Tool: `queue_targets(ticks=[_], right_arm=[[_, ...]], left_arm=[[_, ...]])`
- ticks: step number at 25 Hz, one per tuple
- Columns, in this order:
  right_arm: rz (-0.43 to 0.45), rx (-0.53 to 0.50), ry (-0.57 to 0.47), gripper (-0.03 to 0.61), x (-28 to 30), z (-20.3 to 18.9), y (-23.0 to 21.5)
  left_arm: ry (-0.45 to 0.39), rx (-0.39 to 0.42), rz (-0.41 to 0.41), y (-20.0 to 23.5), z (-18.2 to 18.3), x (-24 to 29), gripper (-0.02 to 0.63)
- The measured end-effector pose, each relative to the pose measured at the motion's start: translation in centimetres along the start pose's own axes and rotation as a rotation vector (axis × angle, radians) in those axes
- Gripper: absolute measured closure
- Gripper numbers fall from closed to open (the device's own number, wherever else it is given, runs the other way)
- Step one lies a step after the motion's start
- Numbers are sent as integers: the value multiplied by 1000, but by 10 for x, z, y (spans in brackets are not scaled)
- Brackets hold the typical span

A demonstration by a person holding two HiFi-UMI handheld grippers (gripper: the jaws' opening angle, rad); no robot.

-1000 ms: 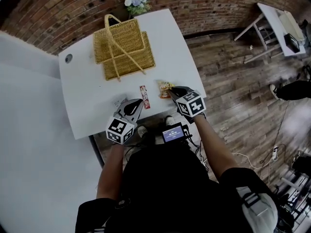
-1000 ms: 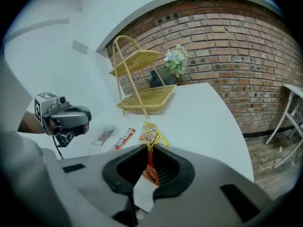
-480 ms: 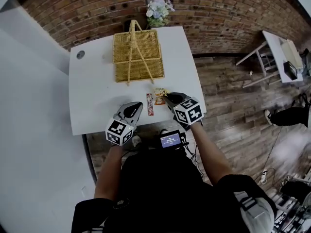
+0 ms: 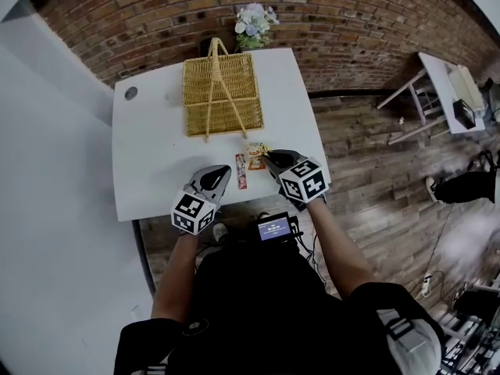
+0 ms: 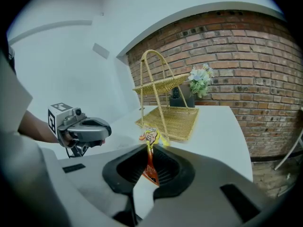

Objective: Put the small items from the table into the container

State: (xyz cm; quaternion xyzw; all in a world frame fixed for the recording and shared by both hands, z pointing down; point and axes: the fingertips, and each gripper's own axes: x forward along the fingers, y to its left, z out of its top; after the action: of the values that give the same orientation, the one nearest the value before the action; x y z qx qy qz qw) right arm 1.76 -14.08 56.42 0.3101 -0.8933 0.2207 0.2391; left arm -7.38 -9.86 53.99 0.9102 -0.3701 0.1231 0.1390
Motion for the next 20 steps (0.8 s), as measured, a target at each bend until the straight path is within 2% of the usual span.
queue_targets(ticks=[5, 13, 20], right_arm=[[-22, -39, -49, 535, -12, 28, -8], [-65, -134, -161, 535, -35, 105, -26], [-80, -187, -227, 535, -37, 161, -35]], left_arm=[[-24, 47, -18, 1, 24, 13, 604], [-91, 148, -17, 14, 89, 33, 604], [-140, 209, 3, 26, 132, 40, 604]])
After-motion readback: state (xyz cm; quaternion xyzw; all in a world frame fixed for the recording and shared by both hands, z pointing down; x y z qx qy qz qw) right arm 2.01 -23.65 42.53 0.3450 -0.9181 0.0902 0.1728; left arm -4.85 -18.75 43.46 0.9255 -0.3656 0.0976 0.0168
